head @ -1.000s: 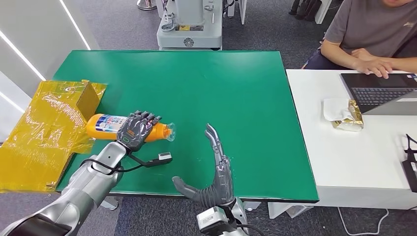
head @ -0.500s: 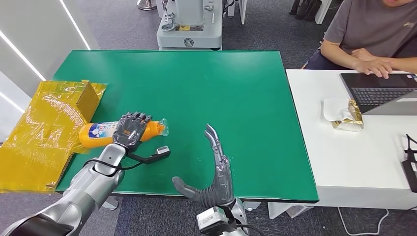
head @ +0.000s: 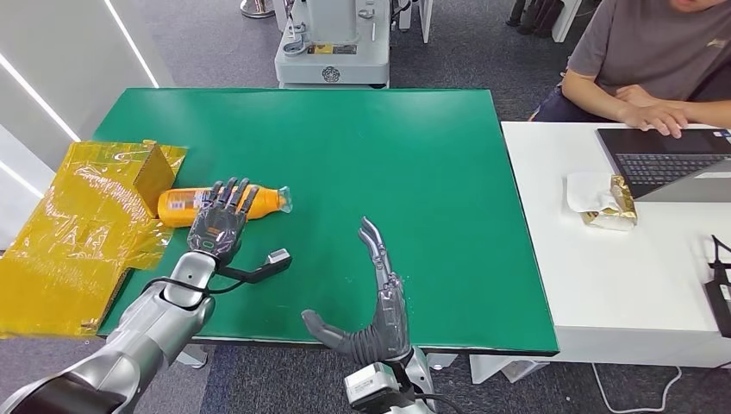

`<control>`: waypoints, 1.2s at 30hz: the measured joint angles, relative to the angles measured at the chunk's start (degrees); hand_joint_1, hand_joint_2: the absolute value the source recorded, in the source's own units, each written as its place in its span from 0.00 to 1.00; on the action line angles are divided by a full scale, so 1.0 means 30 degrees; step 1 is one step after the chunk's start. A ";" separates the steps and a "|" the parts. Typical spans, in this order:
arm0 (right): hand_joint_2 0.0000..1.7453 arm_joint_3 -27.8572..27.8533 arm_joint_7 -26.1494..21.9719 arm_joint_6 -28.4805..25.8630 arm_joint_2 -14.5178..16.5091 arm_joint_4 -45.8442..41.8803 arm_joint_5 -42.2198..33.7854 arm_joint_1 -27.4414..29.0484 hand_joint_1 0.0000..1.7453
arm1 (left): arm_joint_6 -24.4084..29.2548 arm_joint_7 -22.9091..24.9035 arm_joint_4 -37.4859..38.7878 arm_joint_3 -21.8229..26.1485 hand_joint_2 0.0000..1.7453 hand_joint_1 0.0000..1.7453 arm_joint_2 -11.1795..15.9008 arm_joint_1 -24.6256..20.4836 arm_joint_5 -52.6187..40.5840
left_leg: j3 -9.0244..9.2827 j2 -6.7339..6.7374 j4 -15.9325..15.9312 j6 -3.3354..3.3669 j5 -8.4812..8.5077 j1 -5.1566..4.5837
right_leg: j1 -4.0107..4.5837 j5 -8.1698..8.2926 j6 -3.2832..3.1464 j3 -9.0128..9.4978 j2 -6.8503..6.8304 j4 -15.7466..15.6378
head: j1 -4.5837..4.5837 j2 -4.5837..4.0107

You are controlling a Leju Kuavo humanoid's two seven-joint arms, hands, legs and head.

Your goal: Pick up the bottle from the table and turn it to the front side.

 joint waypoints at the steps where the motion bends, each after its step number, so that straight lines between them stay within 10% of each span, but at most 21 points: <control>1: 1.00 0.0000 0.0000 -0.0004 0.0000 -0.0002 0.0013 0.0002 0.00 | 0.0100 0.0146 0.0002 -0.0075 1.00 0.00 0.0000 -0.0026 0.0000 | 0.0001 0.0000 0.0000 0.0000 0.0000 0.0000 | 0.0000 0.0000 0.0000 0.0000 0.0000 0.0000 | 0.0002 0.0000; 16: 1.00 -0.0029 0.0000 -0.0005 0.0000 -0.0002 0.0056 0.0036 0.00 | 0.1328 0.1991 -0.6233 0.0142 1.00 0.00 0.1073 0.1261 0.0002 | -0.0001 0.0005 0.0000 0.0000 0.0000 0.0000 | 0.0000 0.0000 0.0000 0.0001 0.0002 0.0000 | 0.0000 0.0000; 19: 1.00 -0.0029 0.0000 -0.0005 0.0000 0.0002 0.0029 0.0036 0.00 | 0.1364 -0.1778 -1.0045 0.2178 1.00 0.00 0.0669 0.2483 0.0425 | -0.0009 0.0000 0.0010 0.0001 0.0000 -0.0003 | -0.0001 -0.0002 0.0003 -0.0013 -0.0002 -0.0003 | -0.0002 0.0000; 24: 1.00 -0.0042 0.0000 -0.0011 0.0007 0.0002 0.0056 0.0025 0.00 | 0.1417 -1.5127 -1.5676 1.0166 1.00 0.00 -0.2328 0.3324 0.7652 | 0.0037 0.0159 0.0009 -0.0035 -0.0059 -0.0014 | -0.0010 0.0022 -0.0028 -0.0017 0.0141 -0.0009 | -0.0004 0.0000; 27: 1.00 -0.0089 0.0000 -0.0007 0.0049 0.0004 0.0100 -0.0025 0.00 | 0.1439 -1.5523 -1.8120 1.2023 1.00 0.00 -0.3840 0.3647 1.2625 | 0.0053 0.0131 0.0012 -0.0032 -0.0060 -0.0006 | -0.0010 0.0009 -0.0019 -0.0001 0.0118 -0.0016 | -0.0004 0.0000; 36: 1.00 -0.0620 0.0000 -0.0011 0.0399 -0.0011 0.0878 -0.0183 0.00 | 0.1373 -1.4466 -2.2336 0.9618 1.00 0.00 -0.6550 0.5496 2.2889 | 0.0037 0.0031 0.0009 -0.0023 -0.0049 0.0000 | -0.0004 -0.0006 -0.0003 0.0031 0.0032 -0.0014 | 0.0000 0.0000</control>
